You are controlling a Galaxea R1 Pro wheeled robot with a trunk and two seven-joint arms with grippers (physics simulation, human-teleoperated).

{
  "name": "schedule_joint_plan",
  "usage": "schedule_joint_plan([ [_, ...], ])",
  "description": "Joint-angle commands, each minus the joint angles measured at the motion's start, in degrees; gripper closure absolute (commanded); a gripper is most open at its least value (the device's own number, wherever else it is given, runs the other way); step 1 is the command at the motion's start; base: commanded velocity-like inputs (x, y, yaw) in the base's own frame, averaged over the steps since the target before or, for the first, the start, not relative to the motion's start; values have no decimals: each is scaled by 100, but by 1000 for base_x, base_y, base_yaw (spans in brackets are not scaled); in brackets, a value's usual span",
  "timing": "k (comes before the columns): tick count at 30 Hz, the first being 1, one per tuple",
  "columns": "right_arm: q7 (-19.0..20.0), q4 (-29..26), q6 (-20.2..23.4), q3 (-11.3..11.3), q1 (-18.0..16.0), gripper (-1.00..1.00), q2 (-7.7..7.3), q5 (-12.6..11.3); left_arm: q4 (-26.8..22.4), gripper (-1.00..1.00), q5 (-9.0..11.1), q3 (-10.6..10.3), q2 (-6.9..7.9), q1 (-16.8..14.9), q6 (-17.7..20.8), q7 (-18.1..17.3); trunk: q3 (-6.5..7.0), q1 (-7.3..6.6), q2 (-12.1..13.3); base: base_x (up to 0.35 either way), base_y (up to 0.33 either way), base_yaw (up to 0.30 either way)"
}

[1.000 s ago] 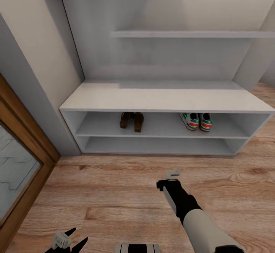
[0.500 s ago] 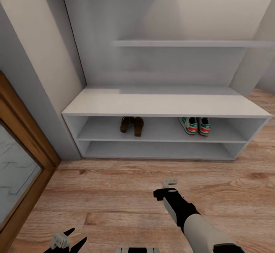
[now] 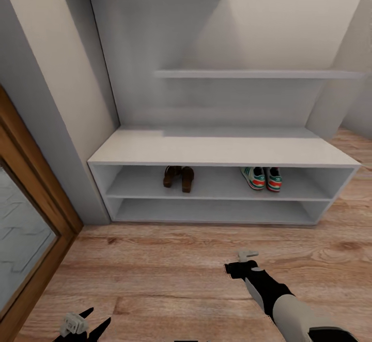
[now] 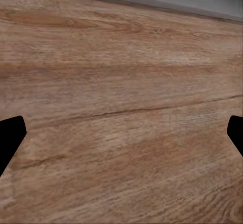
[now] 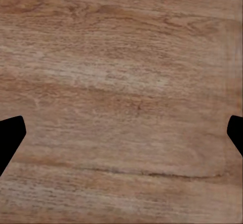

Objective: Pick up the two gym shoes and the two sandals from the corridor floor and place them onto the hallstand (shoe rack) in the corridor, making sure they are on the rack and not on the floor. Arrange them so the two gym shoes are next to each other and the two sandals are next to each other.

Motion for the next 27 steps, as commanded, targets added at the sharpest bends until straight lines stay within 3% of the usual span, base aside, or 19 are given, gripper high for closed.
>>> schedule_joint_plan([
  [1,21,205,-288,8,0,-100,-217,43,11,-100,-34,105,13,-4,-11,95,18,-4,0,0,0,0],
  [3,25,337,-467,9,0,-100,-306,42,29,-100,-37,122,22,-3,-8,226,58,-28,41,0,0,0],
  [4,31,724,-920,9,10,-100,-460,41,136,-100,-40,110,25,-1,-10,682,76,-50,81,0,0,0],
  [11,36,1072,-1431,9,104,-100,-554,51,255,-100,-41,80,11,-1,-10,1103,202,-204,362,0,0,0],
  [14,35,1153,-1696,9,308,-100,-608,54,304,-100,-41,76,14,-1,-5,1237,256,-270,482,0,0,0],
  [15,34,1184,-1920,9,553,-100,-654,55,378,-100,-41,80,20,-1,-4,1332,274,-292,523,0,0,0],
  [20,34,1200,-2218,11,835,-100,-717,56,513,-100,-41,81,21,-1,-12,1545,364,-401,723,0,0,0],
  [21,66,1205,-2657,10,1208,-100,-762,52,624,-100,-42,73,6,-1,-23,1977,382,-423,763,0,0,0],
  [27,244,1205,-3290,9,1565,-100,-792,41,733,-100,-42,72,-17,-1,-30,2314,489,-555,1004,0,0,0],
])
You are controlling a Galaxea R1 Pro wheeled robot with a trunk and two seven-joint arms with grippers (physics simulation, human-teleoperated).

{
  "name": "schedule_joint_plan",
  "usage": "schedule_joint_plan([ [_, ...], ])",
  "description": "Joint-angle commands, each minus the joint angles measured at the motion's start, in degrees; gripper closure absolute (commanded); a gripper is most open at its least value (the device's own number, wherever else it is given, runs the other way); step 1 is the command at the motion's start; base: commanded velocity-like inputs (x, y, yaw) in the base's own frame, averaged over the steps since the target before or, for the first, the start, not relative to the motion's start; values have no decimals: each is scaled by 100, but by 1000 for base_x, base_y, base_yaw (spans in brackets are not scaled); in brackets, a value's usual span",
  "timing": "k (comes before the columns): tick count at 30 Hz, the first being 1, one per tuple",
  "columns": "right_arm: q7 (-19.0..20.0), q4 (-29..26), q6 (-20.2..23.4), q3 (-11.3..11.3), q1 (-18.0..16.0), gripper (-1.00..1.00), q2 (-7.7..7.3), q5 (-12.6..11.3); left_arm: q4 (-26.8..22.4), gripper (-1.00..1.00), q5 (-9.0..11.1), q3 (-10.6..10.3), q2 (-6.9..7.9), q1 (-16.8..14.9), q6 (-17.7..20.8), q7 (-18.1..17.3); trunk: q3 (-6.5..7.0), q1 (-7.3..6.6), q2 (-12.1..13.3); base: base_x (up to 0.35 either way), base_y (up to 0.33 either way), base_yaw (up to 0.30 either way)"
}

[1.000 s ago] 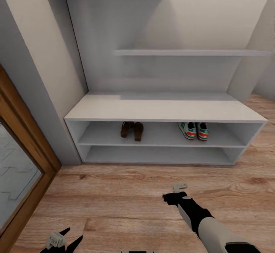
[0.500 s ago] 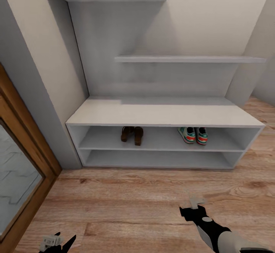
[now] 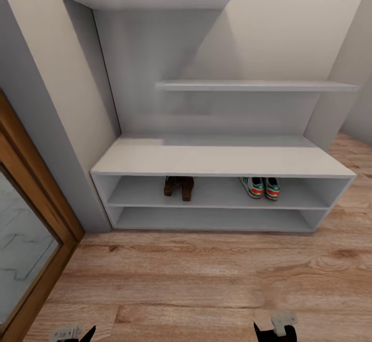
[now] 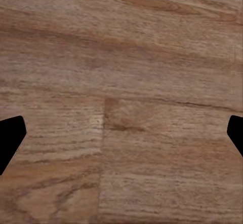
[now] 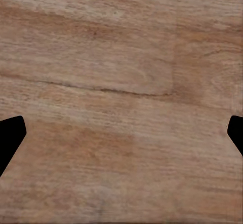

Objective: Pick up the two gym shoes and the two sandals from the corridor floor and place them onto the hallstand (shoe rack) in the corridor, making sure they are on the rack and not on the floor. Arrange them so the two gym shoes are next to each other and the two sandals are next to each other.

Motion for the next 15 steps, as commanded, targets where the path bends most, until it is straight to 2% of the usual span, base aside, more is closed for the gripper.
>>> schedule_joint_plan([
  [1,34,7,-187,1,62,-100,-6,29,28,-100,-26,54,-4,-6,-18,8,14,-24,40,0,0,0],
  [5,83,11,-457,1,205,-100,-11,19,60,-100,-24,76,-10,-6,-22,151,86,-112,200,0,0,0],
  [15,62,12,-528,1,304,-100,31,12,73,-100,-26,58,-36,-6,-15,366,266,-331,601,0,0,0],
])
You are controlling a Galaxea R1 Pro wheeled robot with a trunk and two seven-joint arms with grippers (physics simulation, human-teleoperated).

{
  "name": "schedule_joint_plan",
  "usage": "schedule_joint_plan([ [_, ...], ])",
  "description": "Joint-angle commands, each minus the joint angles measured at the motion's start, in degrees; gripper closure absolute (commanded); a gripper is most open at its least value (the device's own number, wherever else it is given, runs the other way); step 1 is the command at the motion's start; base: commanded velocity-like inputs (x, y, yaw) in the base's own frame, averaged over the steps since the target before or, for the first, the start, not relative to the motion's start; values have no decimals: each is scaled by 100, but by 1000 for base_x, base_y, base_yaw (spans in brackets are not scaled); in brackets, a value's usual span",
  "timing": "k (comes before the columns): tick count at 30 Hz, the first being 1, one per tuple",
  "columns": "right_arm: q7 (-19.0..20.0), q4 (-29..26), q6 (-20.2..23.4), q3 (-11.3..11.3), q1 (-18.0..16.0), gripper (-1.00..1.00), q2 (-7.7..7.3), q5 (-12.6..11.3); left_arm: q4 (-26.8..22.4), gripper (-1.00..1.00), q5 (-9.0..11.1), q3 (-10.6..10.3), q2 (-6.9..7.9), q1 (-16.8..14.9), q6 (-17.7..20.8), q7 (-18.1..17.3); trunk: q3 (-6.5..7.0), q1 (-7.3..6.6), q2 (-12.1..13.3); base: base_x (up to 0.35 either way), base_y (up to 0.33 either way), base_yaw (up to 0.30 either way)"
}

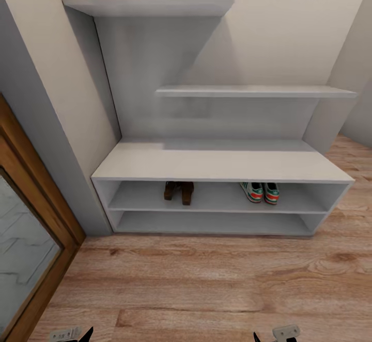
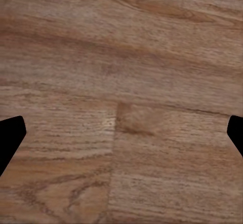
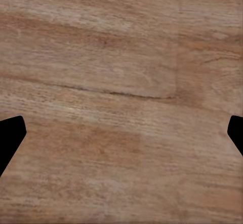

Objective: Pick up the two gym shoes and the two sandals from the corridor floor and place them onto the hallstand (shoe rack) in the corridor, making sure they are on the rack and not on the floor. Arrange them so the two gym shoes are next to each other and the two sandals are next to each other.

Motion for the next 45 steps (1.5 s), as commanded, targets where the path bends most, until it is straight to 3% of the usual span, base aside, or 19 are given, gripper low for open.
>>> schedule_joint_plan([
  [1,-5,5,-16,2,-3,-100,0,30,7,-100,-26,45,-3,-5,-13,-40,14,-24,40,0,0,0],
  [5,-16,8,-17,-1,-1,-100,5,30,9,-100,-21,48,-3,-5,-13,24,86,-111,200,0,0,0],
  [14,-30,2,-33,-14,189,-100,-6,-77,75,-100,-20,54,-10,-5,-15,633,247,-309,561,0,0,0],
  [17,-30,0,-38,-14,272,-100,-12,-168,78,-100,-19,54,-11,-5,-14,659,301,-375,681,0,0,0],
  [19,-31,3,-37,-15,436,-100,-20,-418,85,-100,-18,54,-14,-5,-16,680,337,-419,762,0,0,0],
  [23,-31,5,-35,-15,598,-100,-31,-574,88,-100,-16,54,-19,-5,-14,685,409,-507,922,0,0,0],
  [45,-13,13,17,9,828,-100,25,-642,262,-100,-25,61,-15,-5,-13,687,804,-990,1804,0,0,0],
])
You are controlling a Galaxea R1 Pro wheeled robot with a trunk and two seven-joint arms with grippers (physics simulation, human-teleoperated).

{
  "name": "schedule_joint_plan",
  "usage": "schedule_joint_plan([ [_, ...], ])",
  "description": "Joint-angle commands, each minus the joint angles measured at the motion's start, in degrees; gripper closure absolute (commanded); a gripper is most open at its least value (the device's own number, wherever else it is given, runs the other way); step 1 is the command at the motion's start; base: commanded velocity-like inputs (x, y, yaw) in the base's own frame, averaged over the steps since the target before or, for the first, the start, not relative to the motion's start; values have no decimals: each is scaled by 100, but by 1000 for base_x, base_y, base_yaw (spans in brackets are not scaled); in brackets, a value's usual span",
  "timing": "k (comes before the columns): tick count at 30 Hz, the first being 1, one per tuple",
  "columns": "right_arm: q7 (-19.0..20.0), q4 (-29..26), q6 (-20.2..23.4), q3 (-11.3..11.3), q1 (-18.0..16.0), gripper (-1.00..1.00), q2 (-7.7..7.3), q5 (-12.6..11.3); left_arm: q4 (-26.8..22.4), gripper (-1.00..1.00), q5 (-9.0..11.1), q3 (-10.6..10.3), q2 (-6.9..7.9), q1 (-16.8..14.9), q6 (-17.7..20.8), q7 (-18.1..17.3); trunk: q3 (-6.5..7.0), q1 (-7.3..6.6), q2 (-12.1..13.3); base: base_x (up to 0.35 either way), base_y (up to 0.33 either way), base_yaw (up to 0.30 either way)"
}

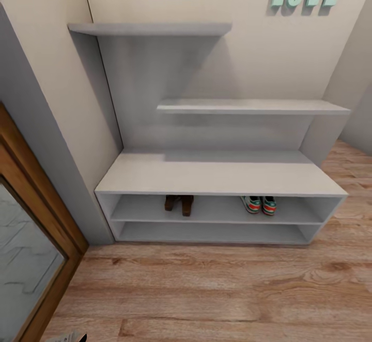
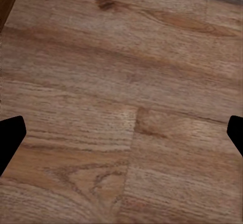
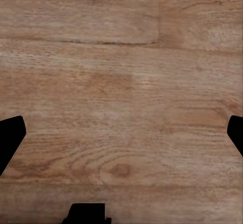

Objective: Pick up the two gym shoes and the two sandals from the corridor floor and place them onto the hallstand (shoe rack) in the corridor, making sure they are on the rack and not on the floor. Arrange them so the two gym shoes are next to each other and the two sandals are next to each other.

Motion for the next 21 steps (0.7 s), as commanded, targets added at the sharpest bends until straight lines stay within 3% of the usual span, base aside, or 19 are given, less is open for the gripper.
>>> schedule_joint_plan([
  [1,25,4,-18,4,-4,-100,15,-19,8,-100,-26,48,-2,-5,-13,-44,14,-23,40,0,0,0],
  [12,25,-18,-17,-2,-1,-100,300,-46,23,-100,-27,42,-1,-5,-21,-44,211,-265,481,0,0,0],
  [21,25,-6,-17,-3,-4,-100,399,-35,26,-100,-24,47,0,-5,-21,-44,373,-463,842,0,0,0],
])
